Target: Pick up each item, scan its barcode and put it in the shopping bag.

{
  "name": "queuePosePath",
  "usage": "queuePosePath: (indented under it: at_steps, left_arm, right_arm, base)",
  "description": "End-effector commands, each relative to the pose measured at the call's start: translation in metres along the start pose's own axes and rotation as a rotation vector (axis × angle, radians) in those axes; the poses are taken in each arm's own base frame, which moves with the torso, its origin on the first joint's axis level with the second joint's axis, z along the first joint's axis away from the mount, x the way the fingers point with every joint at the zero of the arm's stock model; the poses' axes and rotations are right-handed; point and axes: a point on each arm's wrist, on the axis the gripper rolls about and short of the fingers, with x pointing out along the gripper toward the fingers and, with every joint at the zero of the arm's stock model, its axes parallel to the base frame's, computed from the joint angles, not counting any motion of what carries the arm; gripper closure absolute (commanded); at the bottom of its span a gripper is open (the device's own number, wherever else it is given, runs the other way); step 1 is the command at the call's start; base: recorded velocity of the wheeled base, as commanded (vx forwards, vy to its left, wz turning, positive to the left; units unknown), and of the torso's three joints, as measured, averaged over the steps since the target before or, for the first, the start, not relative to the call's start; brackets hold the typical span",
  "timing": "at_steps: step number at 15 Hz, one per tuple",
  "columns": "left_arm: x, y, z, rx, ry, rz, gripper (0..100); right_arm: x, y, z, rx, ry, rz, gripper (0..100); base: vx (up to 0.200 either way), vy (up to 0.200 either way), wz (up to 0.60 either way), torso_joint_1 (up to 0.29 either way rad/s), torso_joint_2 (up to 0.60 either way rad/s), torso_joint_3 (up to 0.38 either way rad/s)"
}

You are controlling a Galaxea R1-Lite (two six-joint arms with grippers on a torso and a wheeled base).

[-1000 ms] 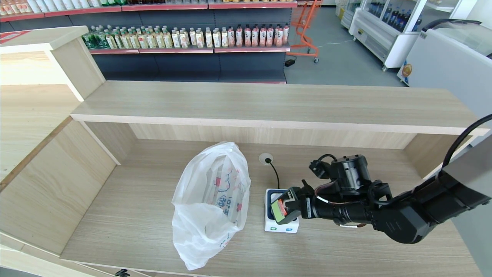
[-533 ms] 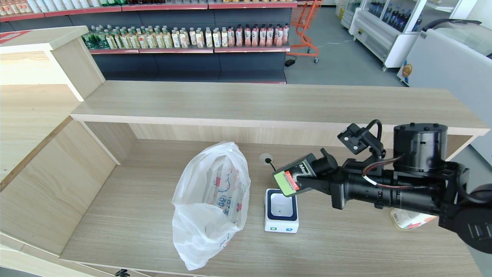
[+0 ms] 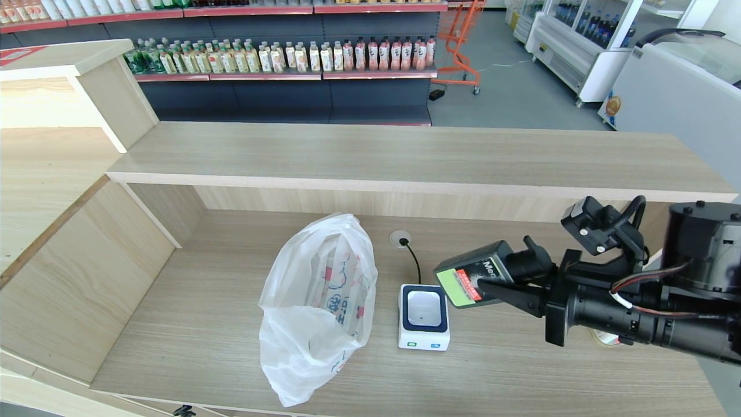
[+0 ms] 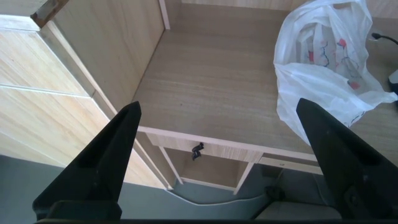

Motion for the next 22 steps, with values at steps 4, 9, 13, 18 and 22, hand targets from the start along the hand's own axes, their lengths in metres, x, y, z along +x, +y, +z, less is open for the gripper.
queuePosePath:
  at_steps: [4,9,13,18,22]
  left_arm:
    - [0.000,0.000,0.000,0.001,0.000,0.002,0]
    - [0.000,0.000,0.000,0.001,0.000,0.002,0]
    - [0.000,0.000,0.000,-0.008,0.000,0.002,0]
    - [0.000,0.000,0.000,-0.005,0.000,0.002,0]
    - [0.000,0.000,0.000,-0.005,0.000,0.002,0]
  right_arm:
    - [-0.002,0.001,-0.001,0.004,0.005,0.002,100]
    - [0.001,0.001,-0.007,0.045,0.029,0.005,100]
    - [0.010,0.000,0.001,0.237,0.012,0.018,100]
    - [0.046,-0.015,-0.014,0.343,0.086,-0.040,100]
    - [0.077,-0.030,-0.036,0.376,0.164,-0.131,100]
  base:
    - [-0.150,0.000,0.00,0.005,0.00,0.002]
    - [-0.040,0.000,0.00,0.003,0.00,0.000]
    - [0.000,0.200,0.00,0.012,0.00,0.005]
    - [0.000,0.120,0.00,0.007,0.00,-0.002]
    - [0.000,0.000,0.00,0.000,0.00,0.000]
